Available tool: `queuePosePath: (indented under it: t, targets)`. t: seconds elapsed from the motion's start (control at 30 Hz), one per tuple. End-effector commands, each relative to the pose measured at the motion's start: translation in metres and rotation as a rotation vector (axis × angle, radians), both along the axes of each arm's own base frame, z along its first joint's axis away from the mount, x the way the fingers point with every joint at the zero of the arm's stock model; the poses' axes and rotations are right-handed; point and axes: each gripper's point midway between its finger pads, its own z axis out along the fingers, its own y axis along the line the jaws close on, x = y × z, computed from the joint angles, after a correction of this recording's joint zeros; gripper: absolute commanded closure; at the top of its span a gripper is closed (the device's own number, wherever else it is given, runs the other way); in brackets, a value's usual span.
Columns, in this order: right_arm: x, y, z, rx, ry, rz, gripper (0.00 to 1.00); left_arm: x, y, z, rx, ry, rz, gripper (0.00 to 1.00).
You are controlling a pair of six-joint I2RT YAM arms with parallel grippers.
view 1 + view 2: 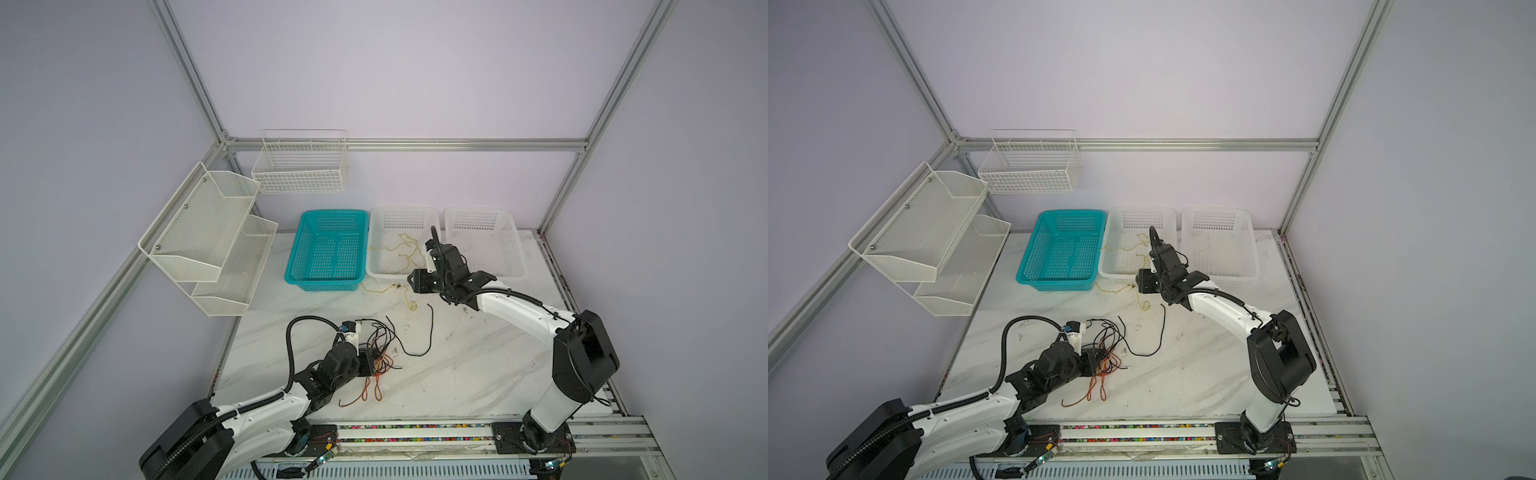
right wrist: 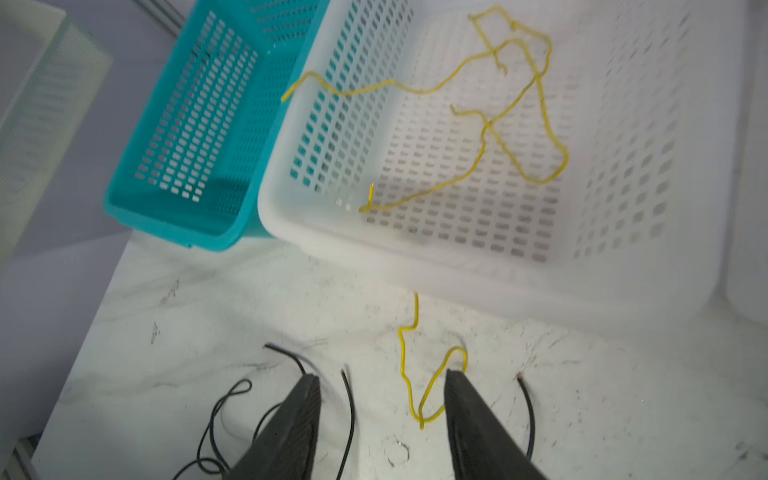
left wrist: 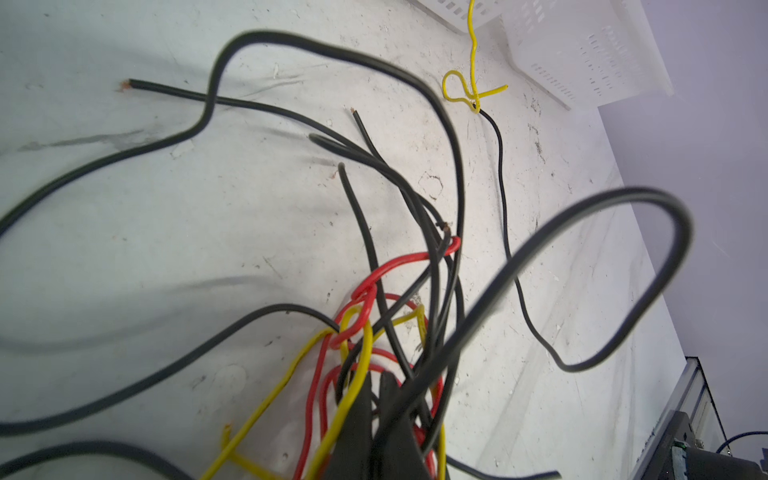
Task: Untangle the cables
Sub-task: 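Grasp the yellow wire end hanging outside the basket with the right gripper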
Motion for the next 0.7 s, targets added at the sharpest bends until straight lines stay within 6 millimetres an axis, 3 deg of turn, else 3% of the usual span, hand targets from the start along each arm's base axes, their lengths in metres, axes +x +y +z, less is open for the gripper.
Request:
queuePosePath:
  t: [0.0, 0.17, 0.5, 0.6, 0.67]
  targets:
    - [-0.006, 0.003, -0.005, -0.017, -0.040, 0.024, 0.45, 0.001, 0.003, -0.007, 0.033, 0.009, 0.001, 1.00]
    - [-0.006, 0.011, -0.043, -0.073, -0.006, 0.029, 0.44, 0.002, 0.000, -0.005, 0.036, 0.011, -0.008, 1.00]
    - [0.016, 0.017, -0.086, -0.173, 0.010, -0.002, 0.46, 0.000, 0.004, -0.002, 0.039, 0.010, -0.001, 1.00]
    - [0.018, 0.022, -0.088, -0.158, 0.015, 0.011, 0.56, 0.000, 0.004, -0.002, 0.041, 0.008, 0.001, 1.00]
    - [0.017, 0.025, -0.087, -0.144, 0.014, 0.021, 0.69, 0.000, 0.004, -0.001, 0.043, 0.008, 0.000, 1.00]
